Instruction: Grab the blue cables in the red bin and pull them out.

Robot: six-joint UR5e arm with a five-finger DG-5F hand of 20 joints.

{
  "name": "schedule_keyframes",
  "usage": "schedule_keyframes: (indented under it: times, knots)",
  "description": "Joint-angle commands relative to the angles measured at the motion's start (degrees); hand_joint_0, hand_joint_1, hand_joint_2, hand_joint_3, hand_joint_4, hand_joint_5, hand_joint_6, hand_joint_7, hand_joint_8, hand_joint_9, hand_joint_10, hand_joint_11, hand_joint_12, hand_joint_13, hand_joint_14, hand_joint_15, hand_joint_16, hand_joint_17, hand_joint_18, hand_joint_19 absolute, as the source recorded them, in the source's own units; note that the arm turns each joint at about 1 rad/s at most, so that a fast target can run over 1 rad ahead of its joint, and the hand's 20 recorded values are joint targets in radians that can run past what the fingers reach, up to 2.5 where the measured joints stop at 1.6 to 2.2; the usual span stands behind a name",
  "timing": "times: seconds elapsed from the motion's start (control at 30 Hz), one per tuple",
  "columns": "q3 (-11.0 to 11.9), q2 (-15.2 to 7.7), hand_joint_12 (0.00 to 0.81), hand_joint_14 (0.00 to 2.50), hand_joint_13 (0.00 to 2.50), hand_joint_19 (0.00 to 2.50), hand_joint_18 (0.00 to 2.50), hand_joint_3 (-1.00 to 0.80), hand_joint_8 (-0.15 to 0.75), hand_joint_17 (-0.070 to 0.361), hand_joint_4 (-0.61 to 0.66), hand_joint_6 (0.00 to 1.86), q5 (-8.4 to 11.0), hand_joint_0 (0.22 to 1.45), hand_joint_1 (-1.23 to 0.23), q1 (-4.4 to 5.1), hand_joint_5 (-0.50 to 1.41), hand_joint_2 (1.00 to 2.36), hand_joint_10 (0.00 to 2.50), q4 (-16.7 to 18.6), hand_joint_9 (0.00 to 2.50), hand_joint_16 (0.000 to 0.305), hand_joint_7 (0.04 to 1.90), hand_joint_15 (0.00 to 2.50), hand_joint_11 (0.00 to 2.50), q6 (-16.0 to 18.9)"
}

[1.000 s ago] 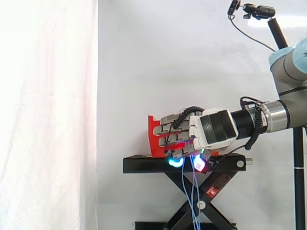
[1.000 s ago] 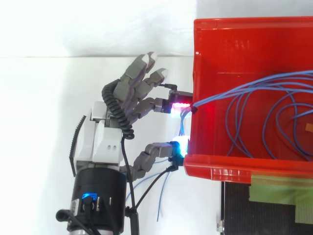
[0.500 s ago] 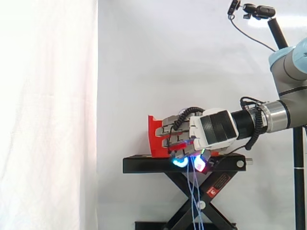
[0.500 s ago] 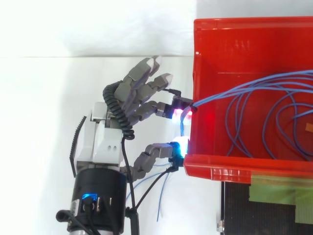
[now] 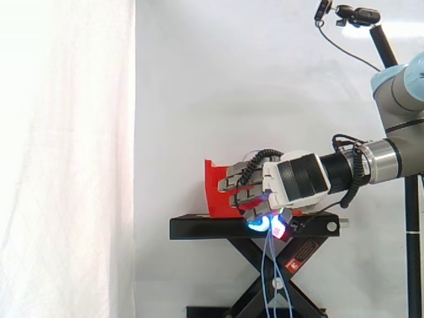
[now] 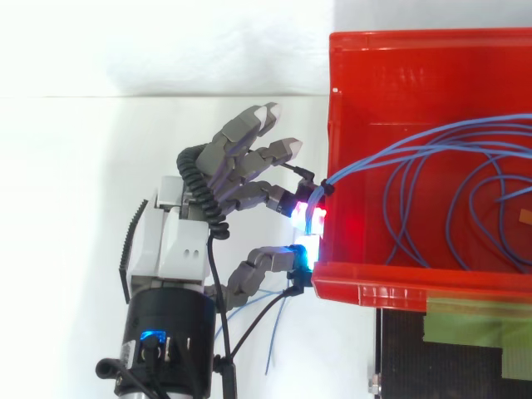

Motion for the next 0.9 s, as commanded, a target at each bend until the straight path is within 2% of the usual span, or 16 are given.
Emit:
schedule_keyframes:
  times: [0.0, 0.67, 0.77, 0.87]
  knots:
    - [0.0, 0.0, 0.346, 0.01, 0.54, 0.35, 0.47, -1.00, 0.262, 0.108, 0.07, 0.59, 0.00, 0.80, -1.02, -0.02, 0.93, 1.00, 0.01, -0.2, 0.79, 0.048, 0.77, 0.25, 0.34, 0.0]
    - [0.0, 0.1, 0.347, 0.01, 0.55, 0.36, 0.48, -1.00, 0.262, 0.107, 0.07, 0.74, 0.00, 0.81, -1.00, -0.02, 0.90, 1.00, 0.01, -0.2, 0.80, 0.048, 0.69, 0.26, 0.35, 0.0]
    - [0.0, 0.0, 0.344, 0.01, 0.57, 0.36, 0.49, -1.00, 0.259, 0.105, 0.06, 0.87, 0.00, 0.84, -1.00, -0.02, 0.89, 1.00, 0.01, -0.2, 0.81, 0.047, 0.67, 0.28, 0.37, 0.0]
    - [0.0, 0.1, 0.341, 0.01, 0.57, 0.37, 0.51, -1.00, 0.258, 0.104, 0.05, 0.92, 0.00, 0.86, -1.00, -0.02, 0.87, 1.00, 0.01, -0.2, 0.83, 0.046, 0.68, 0.28, 0.39, 0.0]
